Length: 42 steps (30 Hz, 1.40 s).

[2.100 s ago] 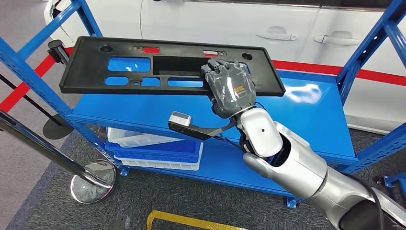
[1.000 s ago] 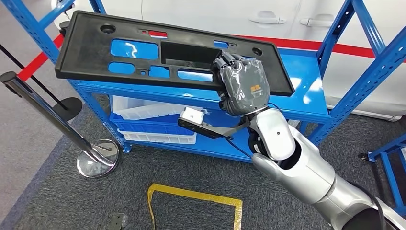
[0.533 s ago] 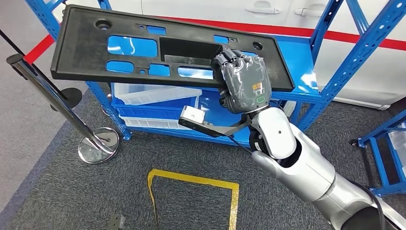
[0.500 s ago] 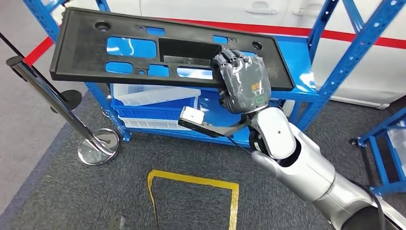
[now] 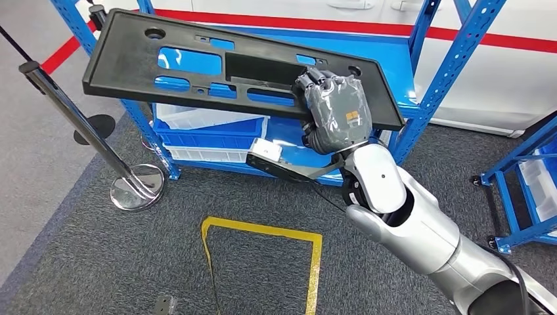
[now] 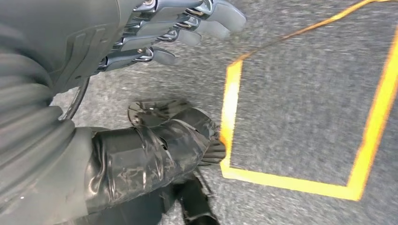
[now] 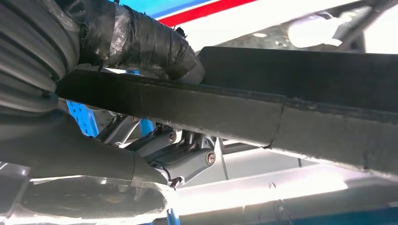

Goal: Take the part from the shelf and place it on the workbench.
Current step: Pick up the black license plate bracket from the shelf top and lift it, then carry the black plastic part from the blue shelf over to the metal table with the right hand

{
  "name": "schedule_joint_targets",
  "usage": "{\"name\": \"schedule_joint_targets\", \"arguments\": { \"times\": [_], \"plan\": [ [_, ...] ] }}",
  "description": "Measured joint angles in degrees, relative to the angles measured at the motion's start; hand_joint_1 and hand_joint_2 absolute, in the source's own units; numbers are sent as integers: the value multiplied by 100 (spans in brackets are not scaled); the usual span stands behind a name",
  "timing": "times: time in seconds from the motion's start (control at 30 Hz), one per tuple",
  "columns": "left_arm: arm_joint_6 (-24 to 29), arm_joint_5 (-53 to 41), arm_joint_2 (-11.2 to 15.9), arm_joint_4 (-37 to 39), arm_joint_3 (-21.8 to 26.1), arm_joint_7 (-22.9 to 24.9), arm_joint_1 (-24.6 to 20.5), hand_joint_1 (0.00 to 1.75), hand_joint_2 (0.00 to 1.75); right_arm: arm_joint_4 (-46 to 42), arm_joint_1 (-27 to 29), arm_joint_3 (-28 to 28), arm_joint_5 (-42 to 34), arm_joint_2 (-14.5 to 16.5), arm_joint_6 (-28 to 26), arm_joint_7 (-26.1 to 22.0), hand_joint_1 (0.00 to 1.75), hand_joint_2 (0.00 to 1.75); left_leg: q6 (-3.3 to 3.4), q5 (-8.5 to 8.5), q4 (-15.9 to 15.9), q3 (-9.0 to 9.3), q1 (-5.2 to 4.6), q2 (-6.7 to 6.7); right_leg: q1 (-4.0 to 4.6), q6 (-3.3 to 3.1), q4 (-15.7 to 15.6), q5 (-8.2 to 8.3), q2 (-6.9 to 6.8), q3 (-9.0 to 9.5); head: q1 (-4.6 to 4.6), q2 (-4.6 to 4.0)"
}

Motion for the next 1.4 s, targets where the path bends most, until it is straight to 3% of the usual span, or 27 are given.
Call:
{"name": "schedule_joint_targets", "arguments": {
  "times": [0.07,0.1,0.13,0.17,0.23,0.27,0.33,0.37,0.4,0.47,0.5,0.57,0.63,0.73,0.77,0.8,0.87,0.9,0.93,1.0,1.03,1.13,1.2,1.27,1.3,1.33,1.4],
  "plan": [
    [1,-10,3,0,-15,9,-6,0,175,-11,0,-1,-28,-2,20,-4,175,175,51,125,-173,13,-7,3,-23,63,-108,128,-12,11,-26,0],
    [3,-9,-3,0,-20,13,-6,0,175,-16,-2,-1,-35,-4,38,-6,175,175,82,227,-261,6,1,16,-26,87,-130,108,-10,0,-39,0],
    [5,-8,-8,0,-21,15,-5,0,175,-20,-5,-1,-37,-9,56,-8,175,175,105,340,-337,-19,13,31,-21,106,-71,-27,-7,-29,-37,0],
    [9,-5,-14,0,-22,18,-4,0,175,-20,-8,-1,-36,-16,70,-9,175,175,119,443,-395,-61,28,46,-21,125,112,-278,-5,-79,-32,0],
    [12,-2,-20,0,-22,23,-3,0,175,-22,-10,0,-35,-27,88,-11,175,175,129,588,-397,-224,29,59,-41,176,770,-853,-4,-199,-30,0],
    [13,0,-23,0,-23,25,-1,0,175,-22,-7,1,-35,-33,92,-11,175,175,120,652,-379,-321,32,60,-55,205,1112,-987,-4,-230,-28,0],
    [13,0,-31,0,-23,29,3,0,175,-22,-2,1,-35,-40,96,-11,175,175,85,772,-318,-535,48,60,-86,263,1394,-856,-5,-111,-28,0],
    [13,0,-35,0,-24,31,5,0,175,-22,-3,1,-35,-43,96,-9,175,175,59,823,-267,-649,65,60,-104,292,1253,-705,-6,81,-28,0],
    [13,0,-37,0,-24,32,5,0,175,-22,-6,1,-35,-45,96,-7,175,175,28,864,-198,-762,80,59,-123,323,949,-666,-8,338,-28,0],
    [14,2,-35,0,-24,32,7,0,175,-27,-14,2,-35,-47,103,0,175,175,-40,924,-44,-951,95,49,-104,318,287,-805,6,799,-37,0],
    [14,3,-34,0,-24,31,10,0,175,-31,-22,2,-42,-49,113,4,175,175,-74,957,9,-1007,98,42,-81,285,101,-903,17,903,-42,0],
    [14,6,-33,0,-25,29,24,0,175,-34,-50,2,-82,-52,143,18,175,175,-136,1040,28,-1064,120,29,-49,174,54,-866,30,871,-44,0],
    [15,9,-33,0,-27,32,39,0,175,-34,-97,1,-139,-53,168,38,175,175,-204,884,140,-1162,156,20,-50,77,40,-749,19,766,-39,0],
    [19,16,-41,0,-28,31,44,0,175,-35,-146,1,-194,-53,182,56,175,175,-285,71,985,-1401,194,16,-49,0,34,-542,10,536,-60,0],
    [29,13,-44,0,-28,16,42,0,175,-35,-150,1,-206,-53,187,59,175,175,-296,-102,1326,-1448,203,16,-42,-4,34,-482,11,449,-62,0],
    [46,7,-44,0,-29,-23,38,0,175,-35,-152,1,-213,-54,190,64,175,175,-298,-129,1560,-1441,207,15,-37,-1,35,-423,12,360,-60,0],
    [87,-6,-41,0,-30,-199,35,0,175,-35,-151,1,-216,-65,187,86,175,175,-278,139,1542,-1199,208,14,-35,17,36,-312,15,192,-61,0],
    [105,-6,-38,0,-31,-303,32,0,175,-37,-151,1,-216,-79,176,99,175,175,-258,270,1277,-943,206,13,-38,34,36,-253,16,125,-62,0],
    [123,-2,-34,0,-31,-387,26,0,175,-44,-148,1,-217,-97,163,112,175,175,-234,273,890,-633,193,20,-38,57,36,-204,12,79,-62,0],
    [170,14,-25,0,-31,-461,9,0,175,-61,-140,-5,-218,-134,126,136,175,175,-180,89,198,-154,149,28,-47,123,23,-120,-13,53,-59,0],
    [197,20,-22,0,-31,-468,5,0,175,-72,-135,-8,-217,-148,107,147,175,175,-147,9,17,-57,121,30,-55,163,0,-80,-30,64,-67,0],
    [259,36,-23,0,-31,-477,15,0,175,-111,-134,-11,-170,-197,95,158,175,175,-45,142,-142,-32,124,2,-66,269,-21,-56,-52,73,-85,0],
    [277,11,-28,0,-31,-504,22,0,175,-150,-138,-12,-113,-251,150,149,175,175,21,263,-208,-51,146,-19,-52,292,388,-387,-38,-89,-77,0],
    [293,-26,-28,0,-31,-541,25,0,175,-177,-132,-12,-86,-298,214,135,175,175,61,330,-204,-135,133,-61,-46,297,1089,-810,-26,-324,-74,0],
    [306,-37,-27,0,-31,-552,27,0,175,-183,-126,-12,-85,-316,237,128,175,175,59,353,-190,-178,127,-96,-46,299,1321,-908,-25,-374,-74,0],
    [317,-46,-29,0,-32,-559,31,0,175,-190,-123,-12,-84,-329,254,120,175,175,57,371,-167,-221,124,-139,-46,296,1353,-899,-21,-323,-73,0],
    [334,-57,-40,0,-34,-561,41,0,175,-217,-131,-12,-78,-360,285,102,175,175,42,385,-95,-297,124,-244,-45,267,821,-656,42,69,-67,0]
  ]
}}
